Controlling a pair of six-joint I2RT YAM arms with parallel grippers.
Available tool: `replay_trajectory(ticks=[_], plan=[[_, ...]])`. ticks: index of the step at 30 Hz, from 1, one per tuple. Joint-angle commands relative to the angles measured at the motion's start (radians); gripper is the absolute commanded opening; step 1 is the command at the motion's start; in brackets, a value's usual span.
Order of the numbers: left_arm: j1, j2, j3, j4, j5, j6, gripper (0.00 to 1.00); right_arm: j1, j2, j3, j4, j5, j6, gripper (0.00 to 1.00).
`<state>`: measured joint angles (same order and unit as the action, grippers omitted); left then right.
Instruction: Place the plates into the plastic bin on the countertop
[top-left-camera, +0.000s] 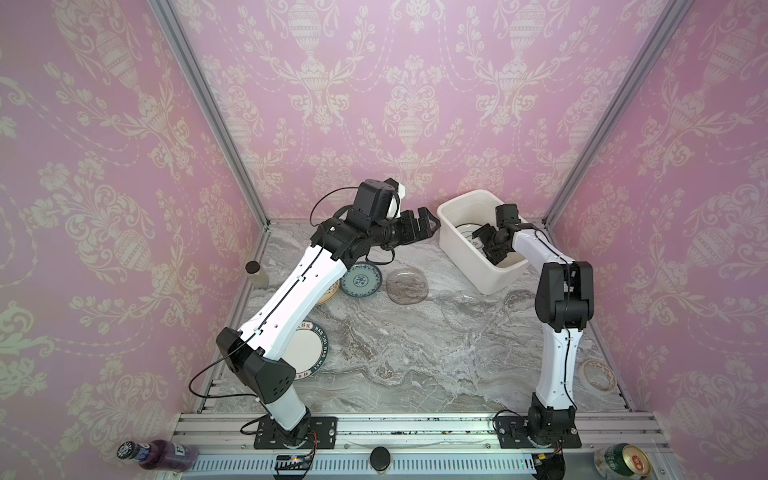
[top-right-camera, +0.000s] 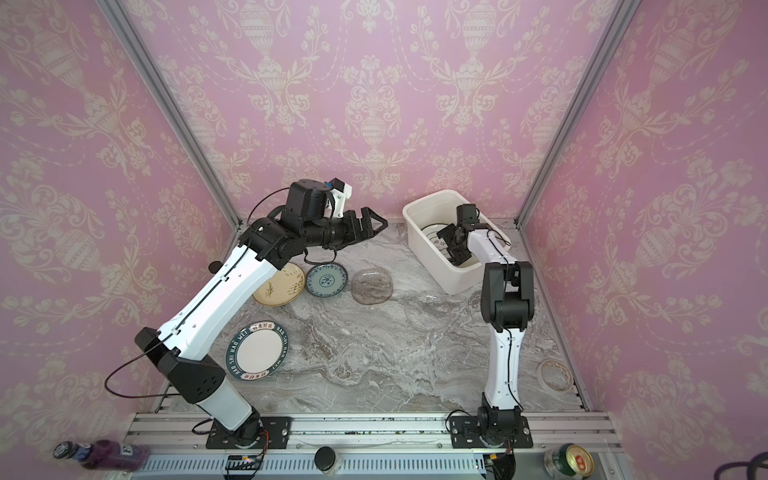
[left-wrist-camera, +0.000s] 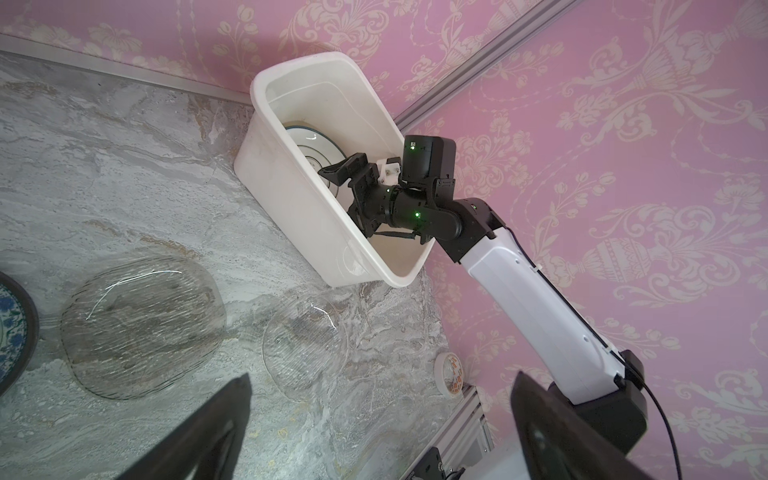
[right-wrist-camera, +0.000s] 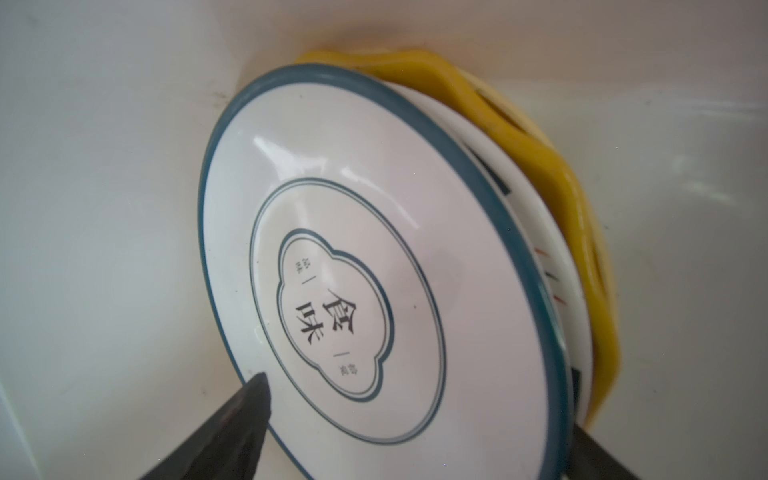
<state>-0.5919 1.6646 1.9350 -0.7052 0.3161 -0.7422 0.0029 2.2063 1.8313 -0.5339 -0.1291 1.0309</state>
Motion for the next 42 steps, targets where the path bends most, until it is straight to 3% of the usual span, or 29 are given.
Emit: replay_trajectory(ticks=[1, 15, 24, 28, 34, 42], plan=[[0.011, 0.006, 0.017, -0.005, -0.009, -0.008, 0.99, 0.006, 0.013, 0.056, -0.083, 0.049, -0.064, 0.96], [0.043, -0.168, -0.188, 0.093, -0.106, -0.075, 0.99, 0.03, -0.264, -0.016, -0.044, 0.085, -0.212, 1.0], [0.105, -0.364, -0.367, 0.038, -0.205, -0.083, 0.99, 0.151, -0.512, -0.13, 0.018, 0.113, -0.352, 1.0], [0.142, -0.429, -0.437, 0.019, -0.203, -0.113, 0.99, 0.168, -0.626, -0.238, 0.121, -0.027, -0.34, 0.98], [0.163, -0.441, -0.44, -0.21, -0.282, -0.154, 0.99, 0.255, -0.697, -0.319, 0.192, -0.257, -0.325, 0.93], [0.196, -0.438, -0.559, -0.262, -0.2, -0.268, 0.99, 0.442, -0.608, -0.298, 0.086, -0.307, -0.4, 0.86]])
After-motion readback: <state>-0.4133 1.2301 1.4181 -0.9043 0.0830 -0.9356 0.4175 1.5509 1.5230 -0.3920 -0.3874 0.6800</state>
